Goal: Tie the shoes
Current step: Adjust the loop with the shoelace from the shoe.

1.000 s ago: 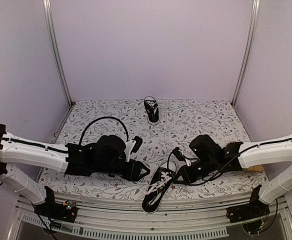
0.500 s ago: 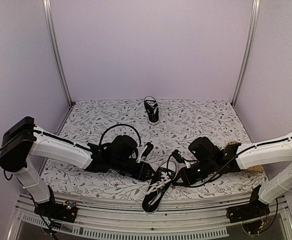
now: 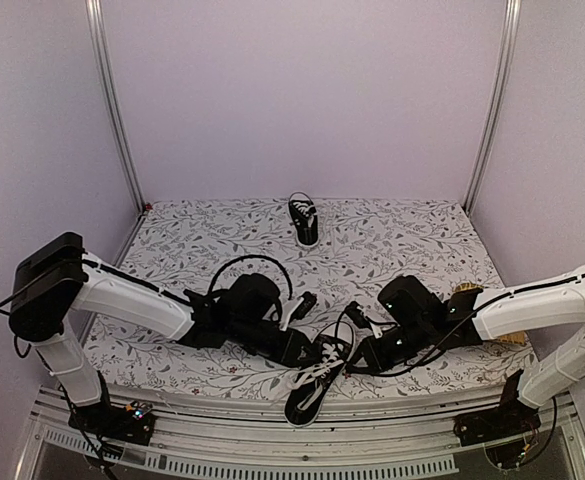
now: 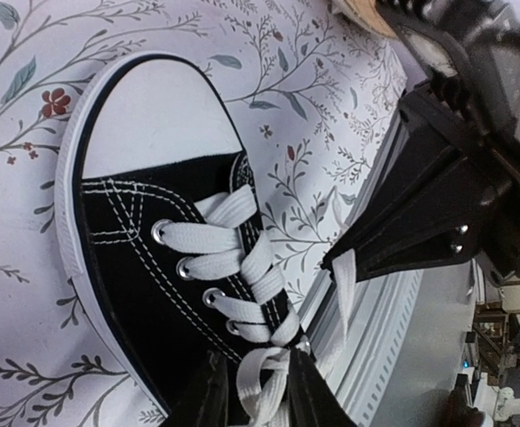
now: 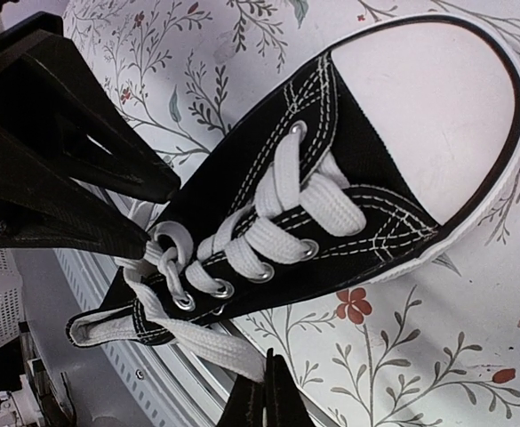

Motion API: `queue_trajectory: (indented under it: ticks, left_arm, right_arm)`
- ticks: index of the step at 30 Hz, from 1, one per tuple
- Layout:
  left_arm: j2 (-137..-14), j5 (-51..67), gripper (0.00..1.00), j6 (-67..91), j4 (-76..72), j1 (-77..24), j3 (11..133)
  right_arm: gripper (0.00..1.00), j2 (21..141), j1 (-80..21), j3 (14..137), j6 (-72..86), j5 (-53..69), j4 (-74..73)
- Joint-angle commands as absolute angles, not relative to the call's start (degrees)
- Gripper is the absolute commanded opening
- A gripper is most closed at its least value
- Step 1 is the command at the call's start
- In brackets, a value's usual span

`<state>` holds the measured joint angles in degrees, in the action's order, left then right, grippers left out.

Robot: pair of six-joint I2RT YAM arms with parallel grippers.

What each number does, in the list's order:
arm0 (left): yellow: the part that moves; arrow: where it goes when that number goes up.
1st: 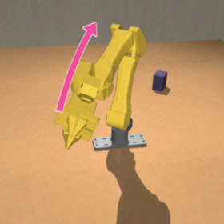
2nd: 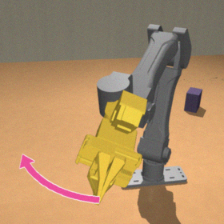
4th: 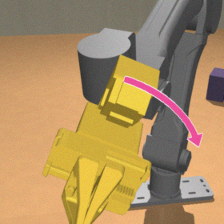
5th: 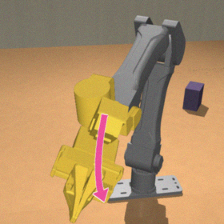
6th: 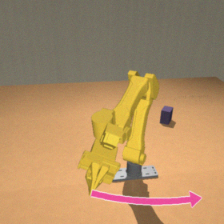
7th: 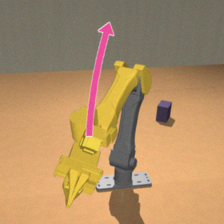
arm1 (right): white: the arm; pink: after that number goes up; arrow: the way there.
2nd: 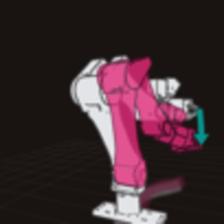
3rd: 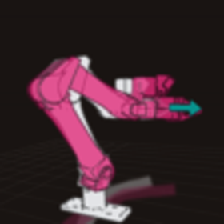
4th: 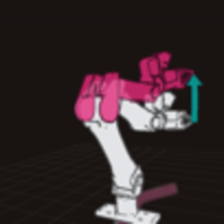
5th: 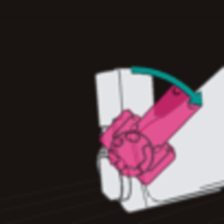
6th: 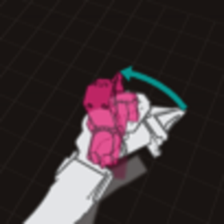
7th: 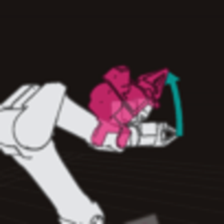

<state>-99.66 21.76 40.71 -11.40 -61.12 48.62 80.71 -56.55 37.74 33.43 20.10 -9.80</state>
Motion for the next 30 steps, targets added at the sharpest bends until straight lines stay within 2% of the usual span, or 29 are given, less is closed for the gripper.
queue_trajectory:
  ticks: [1,17,26,30]
  left_arm:
    - [-100.9,23.5,0.23,41.4,-13.5,-61.5,48.6]
    - [-101.3,24.2,0.12,43.0,-14.3,-62.8,47.5]
    - [-101.2,21.6,0.14,43.2,-12.5,-63.1,47.6]
    - [-101.7,20.0,0.18,42.6,-10.5,-63.3,48.6]
  right_arm:
    - [0.02,80.9,-56.2,36.8,33.6,20.4,-8.3]
    - [0.02,80.1,-56.2,36.4,33.7,20.0,-8.4]
    - [0.02,79.6,-56.2,36.4,33.7,20.0,-8.4]
    - [0.02,79.3,-56.2,36.6,33.6,20.2,-8.4]
